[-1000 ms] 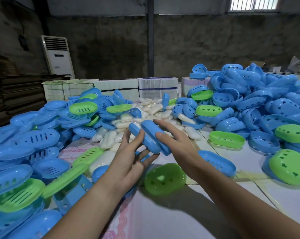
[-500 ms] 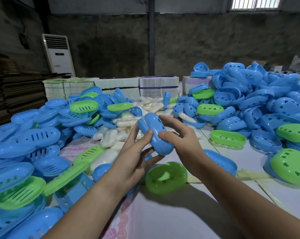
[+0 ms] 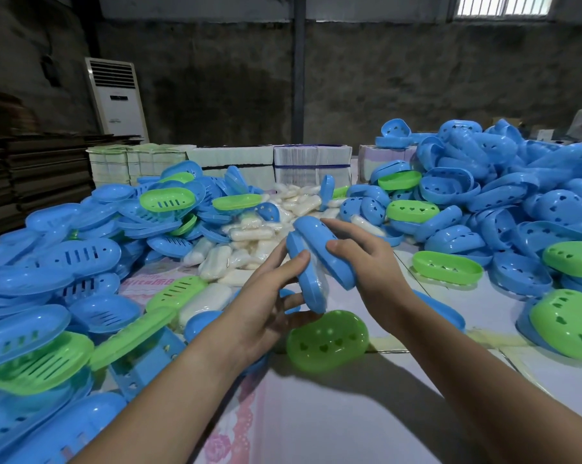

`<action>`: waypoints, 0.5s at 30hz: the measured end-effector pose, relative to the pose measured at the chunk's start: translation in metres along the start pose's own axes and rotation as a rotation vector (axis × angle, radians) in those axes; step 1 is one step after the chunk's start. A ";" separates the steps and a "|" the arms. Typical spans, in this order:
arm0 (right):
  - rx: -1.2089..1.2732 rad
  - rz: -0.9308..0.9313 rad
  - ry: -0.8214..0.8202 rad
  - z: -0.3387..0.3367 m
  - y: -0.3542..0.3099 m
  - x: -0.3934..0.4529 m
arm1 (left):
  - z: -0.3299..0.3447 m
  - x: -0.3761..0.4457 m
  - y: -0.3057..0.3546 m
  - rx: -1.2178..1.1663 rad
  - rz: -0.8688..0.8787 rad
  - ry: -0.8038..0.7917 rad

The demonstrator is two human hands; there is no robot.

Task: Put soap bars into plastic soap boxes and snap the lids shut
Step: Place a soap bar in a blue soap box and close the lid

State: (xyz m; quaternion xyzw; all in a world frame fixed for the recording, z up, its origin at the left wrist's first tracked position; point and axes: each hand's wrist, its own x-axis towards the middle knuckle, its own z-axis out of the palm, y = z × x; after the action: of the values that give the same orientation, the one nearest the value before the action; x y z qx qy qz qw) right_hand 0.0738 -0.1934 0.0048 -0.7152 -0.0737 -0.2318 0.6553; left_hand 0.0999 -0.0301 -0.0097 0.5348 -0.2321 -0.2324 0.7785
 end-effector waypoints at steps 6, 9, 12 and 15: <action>-0.013 0.005 0.001 0.002 -0.002 -0.002 | -0.004 0.002 0.000 0.047 -0.038 -0.014; -0.016 0.003 -0.008 0.006 0.001 -0.005 | -0.006 0.003 0.001 0.035 -0.011 0.002; 0.013 -0.002 -0.010 0.011 0.002 -0.008 | -0.007 0.002 0.002 0.018 0.015 0.016; 0.044 -0.015 -0.001 0.016 0.004 -0.011 | -0.005 0.002 0.002 -0.009 0.043 0.038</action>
State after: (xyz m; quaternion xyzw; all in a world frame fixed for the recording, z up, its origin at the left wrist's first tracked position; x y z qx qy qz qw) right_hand 0.0691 -0.1765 -0.0042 -0.7003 -0.0846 -0.2347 0.6688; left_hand 0.1051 -0.0271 -0.0093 0.5307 -0.2277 -0.2064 0.7899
